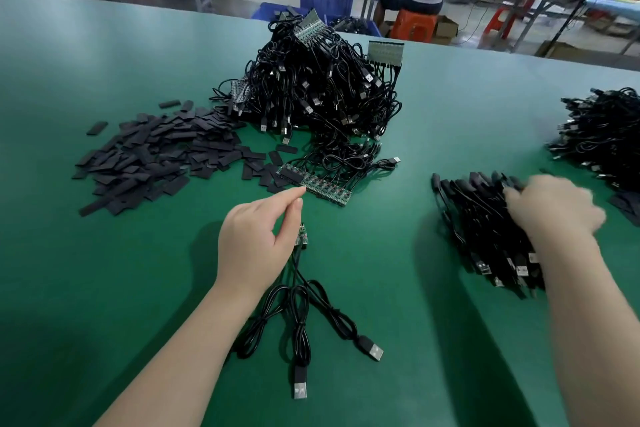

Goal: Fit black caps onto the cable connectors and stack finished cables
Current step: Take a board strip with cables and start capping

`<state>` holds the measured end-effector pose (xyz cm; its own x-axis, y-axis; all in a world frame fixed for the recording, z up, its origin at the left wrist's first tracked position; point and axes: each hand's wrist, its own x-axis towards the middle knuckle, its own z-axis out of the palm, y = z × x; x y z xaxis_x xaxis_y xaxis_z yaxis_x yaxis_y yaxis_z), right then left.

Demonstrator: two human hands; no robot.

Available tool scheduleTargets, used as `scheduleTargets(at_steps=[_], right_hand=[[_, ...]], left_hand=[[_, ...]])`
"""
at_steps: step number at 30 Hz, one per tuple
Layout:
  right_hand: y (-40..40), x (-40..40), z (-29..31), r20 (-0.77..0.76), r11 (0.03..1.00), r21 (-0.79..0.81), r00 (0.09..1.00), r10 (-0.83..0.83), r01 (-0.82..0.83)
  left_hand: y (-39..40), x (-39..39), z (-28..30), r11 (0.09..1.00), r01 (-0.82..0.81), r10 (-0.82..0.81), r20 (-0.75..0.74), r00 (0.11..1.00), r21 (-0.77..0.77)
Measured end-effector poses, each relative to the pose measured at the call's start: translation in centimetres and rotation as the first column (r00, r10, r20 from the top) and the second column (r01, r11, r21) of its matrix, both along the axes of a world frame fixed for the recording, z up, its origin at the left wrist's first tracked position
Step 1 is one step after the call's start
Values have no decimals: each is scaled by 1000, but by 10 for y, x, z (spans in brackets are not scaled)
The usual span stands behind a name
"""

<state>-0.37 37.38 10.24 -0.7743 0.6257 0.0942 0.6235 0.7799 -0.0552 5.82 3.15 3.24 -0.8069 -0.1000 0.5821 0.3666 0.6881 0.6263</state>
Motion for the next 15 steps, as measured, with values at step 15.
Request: scheduleTargets(at_steps=[15], right_hand=[[-159, 37, -41, -174, 697, -150, 712, 680, -702]], left_hand=[[-17, -17, -23, 939, -22, 199, 489, 849, -342]])
